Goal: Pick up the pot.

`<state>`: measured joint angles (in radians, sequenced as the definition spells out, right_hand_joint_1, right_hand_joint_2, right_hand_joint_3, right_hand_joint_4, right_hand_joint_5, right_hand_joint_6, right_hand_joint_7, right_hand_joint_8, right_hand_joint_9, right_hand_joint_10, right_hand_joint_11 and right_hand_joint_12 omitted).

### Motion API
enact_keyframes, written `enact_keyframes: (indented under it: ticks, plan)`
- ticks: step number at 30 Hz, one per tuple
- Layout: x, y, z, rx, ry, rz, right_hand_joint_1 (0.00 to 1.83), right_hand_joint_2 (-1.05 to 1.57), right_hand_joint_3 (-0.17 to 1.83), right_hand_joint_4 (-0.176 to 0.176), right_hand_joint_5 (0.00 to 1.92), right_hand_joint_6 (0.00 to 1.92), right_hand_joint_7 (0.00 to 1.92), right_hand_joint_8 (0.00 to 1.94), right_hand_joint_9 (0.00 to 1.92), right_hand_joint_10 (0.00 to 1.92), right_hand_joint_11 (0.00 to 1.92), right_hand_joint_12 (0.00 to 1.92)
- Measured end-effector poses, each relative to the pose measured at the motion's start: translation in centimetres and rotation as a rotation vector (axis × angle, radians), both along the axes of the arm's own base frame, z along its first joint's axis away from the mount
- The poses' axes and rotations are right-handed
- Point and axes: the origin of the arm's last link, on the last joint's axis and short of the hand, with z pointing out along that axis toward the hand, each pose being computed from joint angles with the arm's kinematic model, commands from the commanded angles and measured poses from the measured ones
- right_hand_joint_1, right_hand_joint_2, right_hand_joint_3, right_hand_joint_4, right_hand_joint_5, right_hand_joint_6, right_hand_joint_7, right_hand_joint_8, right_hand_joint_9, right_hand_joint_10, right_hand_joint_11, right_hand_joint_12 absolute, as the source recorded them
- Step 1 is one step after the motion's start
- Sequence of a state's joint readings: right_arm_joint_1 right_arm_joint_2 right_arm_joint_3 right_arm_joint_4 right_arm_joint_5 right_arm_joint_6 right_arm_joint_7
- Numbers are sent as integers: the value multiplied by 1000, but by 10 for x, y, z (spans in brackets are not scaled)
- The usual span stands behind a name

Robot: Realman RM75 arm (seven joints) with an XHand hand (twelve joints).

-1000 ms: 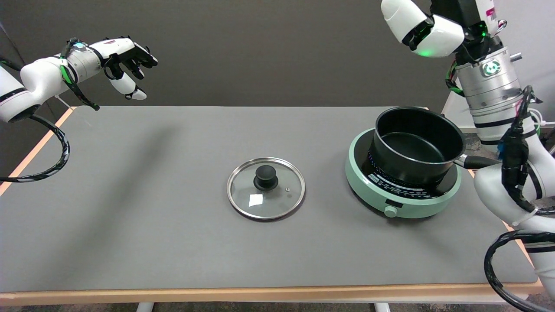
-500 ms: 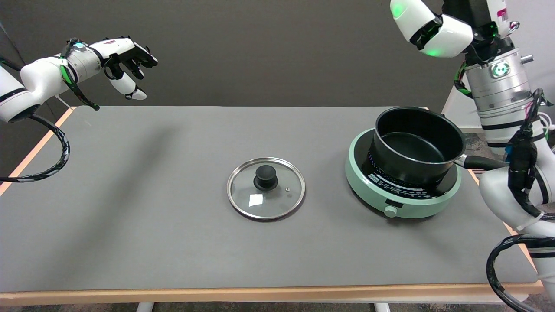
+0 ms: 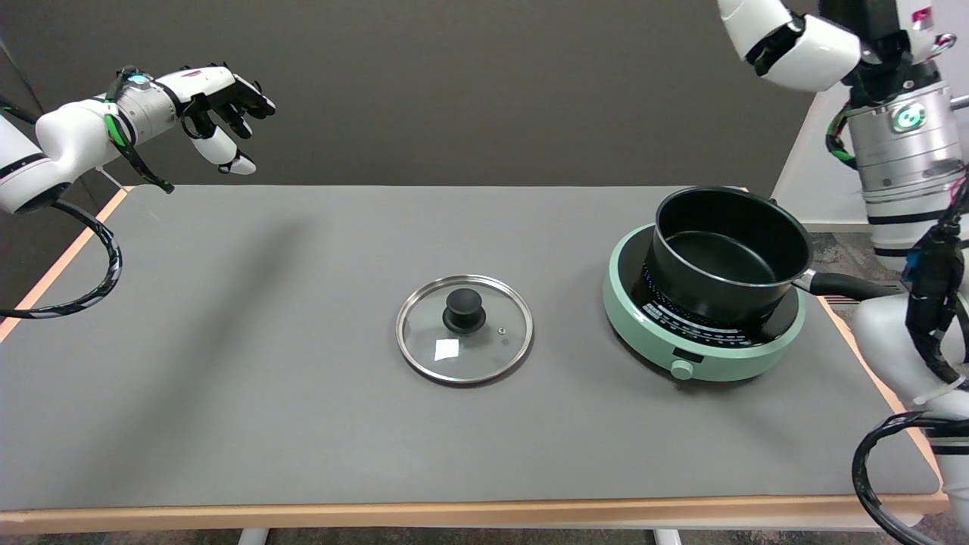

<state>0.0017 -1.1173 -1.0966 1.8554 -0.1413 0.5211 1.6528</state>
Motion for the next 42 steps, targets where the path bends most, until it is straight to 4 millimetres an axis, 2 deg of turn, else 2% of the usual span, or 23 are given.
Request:
enact_keyframes:
  ticks: [3,6,9,13,18,20,22,23,24,25,29,31,33,35,42]
  plan:
    - [1,3,4,-20,-4,9,729,648,851,36,584,277,609,212,563,364,373,858]
    - [2,6,8,-36,-8,19,737,593,914,31,562,264,506,167,472,338,332,760]
    - [4,9,12,-50,-14,31,757,598,912,26,556,257,448,160,609,440,384,847]
    - [5,12,16,-63,-22,42,778,613,907,19,552,251,495,162,690,548,431,981]
    - [6,15,19,-72,-27,55,761,658,858,16,542,243,635,218,635,435,411,941]
    - [7,16,20,-76,-29,57,703,627,964,16,527,277,653,214,589,482,412,892]
    - [7,17,21,-80,-31,61,700,635,943,21,558,308,644,215,585,461,407,885]
    - [7,17,22,-81,-31,63,731,658,867,26,596,302,608,206,607,414,400,899]
    - [7,18,22,-82,-31,64,681,628,955,28,585,358,589,191,581,466,406,882]
    - [7,18,22,-83,-32,65,729,655,858,29,617,320,537,190,607,404,404,911]
    - [8,19,24,-87,-34,70,754,626,896,33,605,310,501,160,616,430,435,1001]
    - [8,19,24,-90,-35,70,747,659,858,32,594,287,544,190,631,419,438,1016]
    - [8,20,25,-93,-36,71,692,637,964,31,562,324,608,184,607,490,456,997]
    - [8,20,26,-94,-37,72,753,673,851,30,589,280,616,211,649,438,447,1041]
    - [7,20,29,-100,-41,70,754,687,838,39,601,289,664,231,673,467,459,1064]
